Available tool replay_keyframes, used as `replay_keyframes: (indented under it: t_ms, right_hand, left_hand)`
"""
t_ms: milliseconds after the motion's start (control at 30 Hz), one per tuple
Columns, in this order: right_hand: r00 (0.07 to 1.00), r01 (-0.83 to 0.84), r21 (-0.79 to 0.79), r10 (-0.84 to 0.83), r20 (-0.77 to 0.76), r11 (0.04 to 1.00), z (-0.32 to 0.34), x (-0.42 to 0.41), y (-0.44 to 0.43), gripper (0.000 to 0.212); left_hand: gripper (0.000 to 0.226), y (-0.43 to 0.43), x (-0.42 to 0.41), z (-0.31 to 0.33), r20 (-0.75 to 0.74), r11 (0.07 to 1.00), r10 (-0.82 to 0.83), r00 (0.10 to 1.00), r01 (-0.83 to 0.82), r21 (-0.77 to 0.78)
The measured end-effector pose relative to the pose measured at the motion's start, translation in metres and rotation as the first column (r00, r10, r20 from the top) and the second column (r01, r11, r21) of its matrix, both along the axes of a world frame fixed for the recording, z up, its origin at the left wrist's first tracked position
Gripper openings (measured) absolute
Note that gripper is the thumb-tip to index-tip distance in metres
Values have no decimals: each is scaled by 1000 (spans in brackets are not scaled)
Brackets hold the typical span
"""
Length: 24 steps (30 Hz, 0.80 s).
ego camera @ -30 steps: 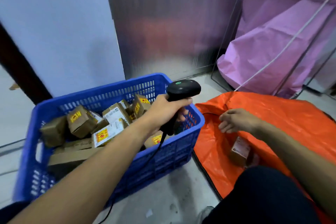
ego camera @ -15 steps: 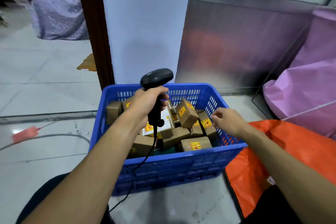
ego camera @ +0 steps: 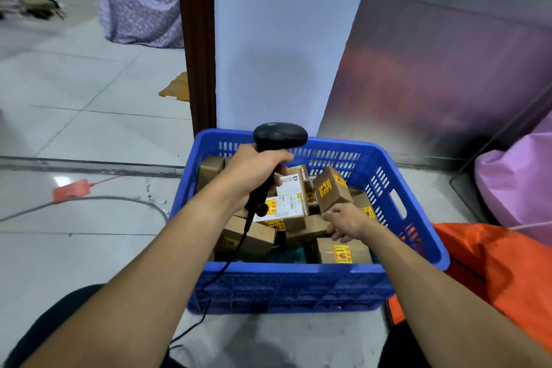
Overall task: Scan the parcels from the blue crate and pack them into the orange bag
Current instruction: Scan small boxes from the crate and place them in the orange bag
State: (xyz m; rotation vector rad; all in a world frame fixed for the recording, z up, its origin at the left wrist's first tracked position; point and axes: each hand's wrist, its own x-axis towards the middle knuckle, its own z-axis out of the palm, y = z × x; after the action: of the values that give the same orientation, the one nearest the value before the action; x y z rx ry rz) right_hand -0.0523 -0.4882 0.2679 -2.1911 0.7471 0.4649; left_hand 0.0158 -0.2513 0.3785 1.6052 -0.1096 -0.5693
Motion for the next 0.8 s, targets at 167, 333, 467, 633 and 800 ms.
replay_keyframes:
  t_ms: [167, 333, 467, 633, 800]
  right_hand:
    - [998, 35, 88, -31, -48, 995, -13, 2, 8, 11]
    - [993, 102, 140, -93, -70, 985, -17, 4, 7, 20]
    - [990, 128, 135, -119, -75, 983, -25, 14, 13, 40]
    - [951, 305, 282, -306, -39, 910, -39, 27, 14, 54]
    - [905, 418, 380, -415, -94, 825, -56, 40, 17, 56]
  left_hand:
    - [24, -1, 4, -4, -16, 1000, -1, 1000, 1, 3]
    - [23, -7, 6, 3, -94, 996, -19, 995, 11, -87]
    - [21, -13, 16, 6, -109, 992, -27, 994, 13, -122]
    - [22, -15, 35, -8, -129, 998, -3, 992, -5, -68]
    - [20, -23, 38, -15, -132, 999, -33, 991, 29, -29]
